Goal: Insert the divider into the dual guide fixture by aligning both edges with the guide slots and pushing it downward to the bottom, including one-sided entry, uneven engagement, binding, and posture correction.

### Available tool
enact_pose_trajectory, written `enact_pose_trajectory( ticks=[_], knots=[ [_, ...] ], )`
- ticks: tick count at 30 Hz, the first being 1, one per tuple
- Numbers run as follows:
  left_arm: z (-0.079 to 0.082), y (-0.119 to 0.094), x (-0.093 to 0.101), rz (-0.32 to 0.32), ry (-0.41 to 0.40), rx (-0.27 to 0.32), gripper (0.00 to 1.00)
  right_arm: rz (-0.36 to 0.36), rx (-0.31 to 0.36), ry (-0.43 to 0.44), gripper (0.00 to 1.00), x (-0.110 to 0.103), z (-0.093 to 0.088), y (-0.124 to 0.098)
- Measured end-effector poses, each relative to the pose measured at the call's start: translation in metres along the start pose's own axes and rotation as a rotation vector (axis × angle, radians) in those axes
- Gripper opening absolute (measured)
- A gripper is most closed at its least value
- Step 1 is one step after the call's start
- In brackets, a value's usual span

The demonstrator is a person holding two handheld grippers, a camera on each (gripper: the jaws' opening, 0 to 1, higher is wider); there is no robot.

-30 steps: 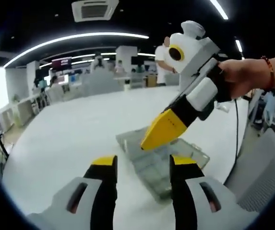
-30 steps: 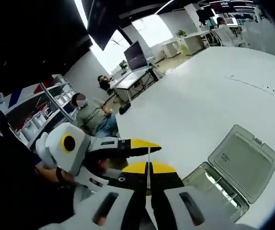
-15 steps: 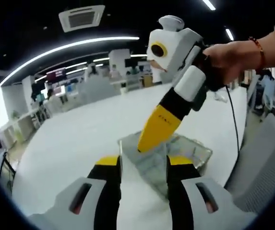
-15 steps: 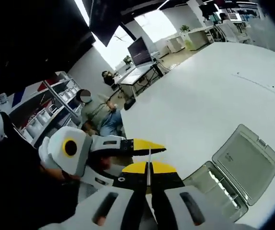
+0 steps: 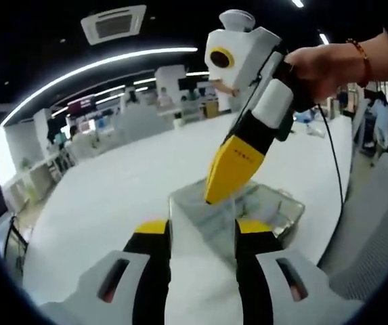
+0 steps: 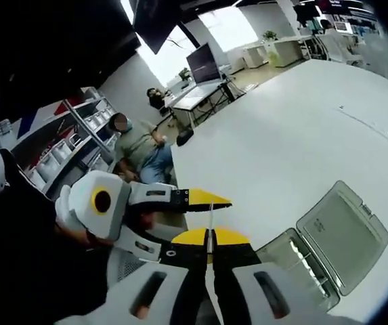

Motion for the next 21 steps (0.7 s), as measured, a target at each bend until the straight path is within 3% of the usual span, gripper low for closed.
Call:
enact_pose_trajectory(
  ticks=[8, 11, 13, 21],
  knots=[
    [0.002, 0.000, -0.001, -0.001, -0.009, 0.016, 0.35, 0.007, 0.006, 0.050, 0.00, -0.001, 0.003, 0.001],
    [0.003, 0.001, -0.004, -0.002, -0.023, 0.017, 0.35, -0.012, 0.002, 0.001, 0.00, 0.004, 0.003, 0.000],
    [-0.006, 0.002, -0.002, -0.028, -0.056, -0.027, 0.36, -0.023, -0.002, -0.019, 0.00, 0.007, 0.003, -0.002],
    [-0.013, -0.003, -0.007, -0.038, -0.092, -0.028, 0.39, -0.049, -0.025, -0.098, 0.00, 0.019, -0.007, -0.004]
  ],
)
Point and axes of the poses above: the point that each gripper's makers call its tool centre point, and the gripper's own axes: y roughly forward along the fingers, x roughly to its right, z roughly out of its top, the point moved 1 cm from there along -y, roughly backward along the fingers, and after that the axes turned 6 degrees about -y, right-handed, at the moved point
